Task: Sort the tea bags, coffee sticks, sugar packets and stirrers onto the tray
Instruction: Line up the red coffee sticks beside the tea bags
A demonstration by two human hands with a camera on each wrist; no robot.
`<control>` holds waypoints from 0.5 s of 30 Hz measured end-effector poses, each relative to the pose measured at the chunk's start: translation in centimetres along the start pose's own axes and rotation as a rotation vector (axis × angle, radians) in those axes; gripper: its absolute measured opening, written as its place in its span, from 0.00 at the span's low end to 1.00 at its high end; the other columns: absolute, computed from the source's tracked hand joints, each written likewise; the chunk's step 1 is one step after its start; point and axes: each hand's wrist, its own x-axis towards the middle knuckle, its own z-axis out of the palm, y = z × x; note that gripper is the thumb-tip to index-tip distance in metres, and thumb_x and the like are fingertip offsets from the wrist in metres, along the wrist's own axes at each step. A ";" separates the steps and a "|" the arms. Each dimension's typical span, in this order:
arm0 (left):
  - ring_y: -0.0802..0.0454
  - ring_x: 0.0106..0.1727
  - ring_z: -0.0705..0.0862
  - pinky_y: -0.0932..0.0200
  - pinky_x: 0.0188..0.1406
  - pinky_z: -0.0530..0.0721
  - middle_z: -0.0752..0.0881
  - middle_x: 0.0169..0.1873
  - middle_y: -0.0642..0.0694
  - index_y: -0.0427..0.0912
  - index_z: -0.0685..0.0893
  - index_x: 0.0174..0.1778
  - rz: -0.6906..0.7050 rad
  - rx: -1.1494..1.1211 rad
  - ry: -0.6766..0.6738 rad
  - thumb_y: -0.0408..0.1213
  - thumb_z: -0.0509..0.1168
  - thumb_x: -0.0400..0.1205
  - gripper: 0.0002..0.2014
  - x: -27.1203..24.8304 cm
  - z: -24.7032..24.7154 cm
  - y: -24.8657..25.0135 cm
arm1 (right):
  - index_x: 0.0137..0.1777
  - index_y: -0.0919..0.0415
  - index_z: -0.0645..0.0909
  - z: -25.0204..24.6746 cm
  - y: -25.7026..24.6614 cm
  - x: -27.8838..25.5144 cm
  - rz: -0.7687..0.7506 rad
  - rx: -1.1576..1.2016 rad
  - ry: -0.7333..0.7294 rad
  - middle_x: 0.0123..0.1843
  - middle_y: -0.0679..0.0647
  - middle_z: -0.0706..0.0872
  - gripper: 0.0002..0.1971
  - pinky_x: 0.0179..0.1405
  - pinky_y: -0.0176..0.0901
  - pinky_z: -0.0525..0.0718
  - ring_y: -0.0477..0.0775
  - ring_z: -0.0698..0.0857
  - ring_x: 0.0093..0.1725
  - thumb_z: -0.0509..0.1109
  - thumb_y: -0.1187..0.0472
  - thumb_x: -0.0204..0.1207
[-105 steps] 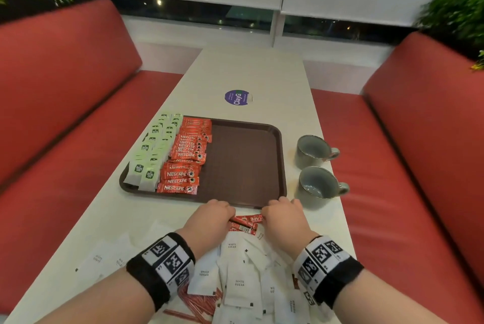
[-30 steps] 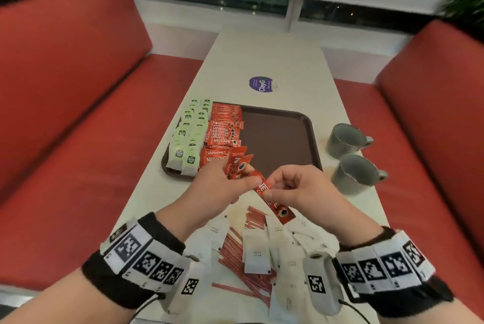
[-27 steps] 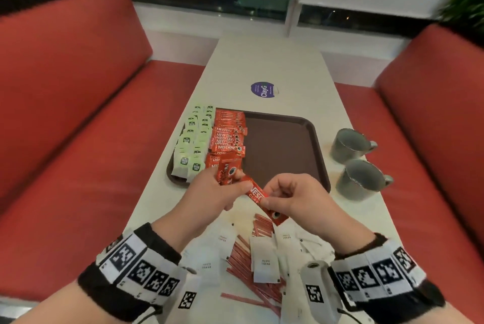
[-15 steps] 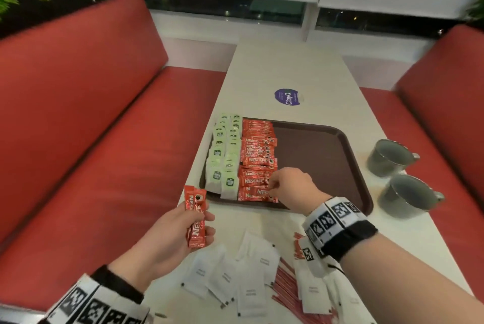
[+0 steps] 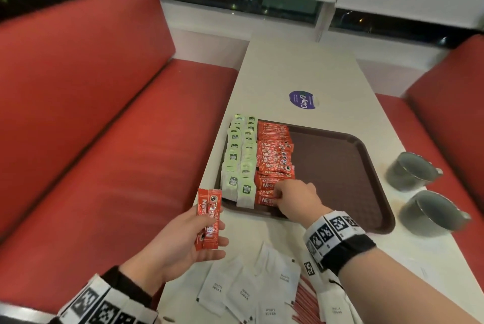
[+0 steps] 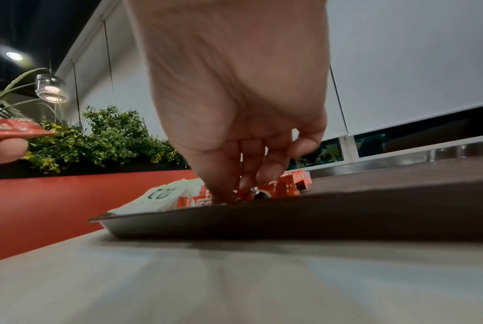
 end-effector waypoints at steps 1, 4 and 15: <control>0.42 0.36 0.88 0.51 0.29 0.86 0.83 0.44 0.36 0.36 0.79 0.61 -0.004 -0.005 -0.016 0.28 0.57 0.85 0.11 0.2 0.2 0.1 | 0.49 0.49 0.80 0.0 0.0 0.0 -0.007 -0.006 0.014 0.51 0.49 0.85 0.03 0.57 0.52 0.68 0.56 0.81 0.54 0.64 0.57 0.80; 0.41 0.36 0.88 0.51 0.31 0.88 0.85 0.43 0.35 0.34 0.79 0.60 -0.019 -0.023 -0.077 0.27 0.58 0.85 0.10 0.7 1.0 0.6 | 0.48 0.49 0.79 0.0 0.1 -0.2 -0.029 -0.022 0.050 0.51 0.49 0.84 0.03 0.54 0.51 0.68 0.56 0.81 0.54 0.64 0.57 0.80; 0.45 0.40 0.89 0.55 0.37 0.89 0.88 0.45 0.37 0.37 0.80 0.60 -0.010 0.052 -0.184 0.31 0.60 0.85 0.09 1.9 2.9 2.1 | 0.46 0.53 0.83 -0.8 -0.1 -1.7 -0.092 0.381 0.249 0.44 0.44 0.84 0.06 0.51 0.43 0.75 0.49 0.81 0.48 0.66 0.55 0.80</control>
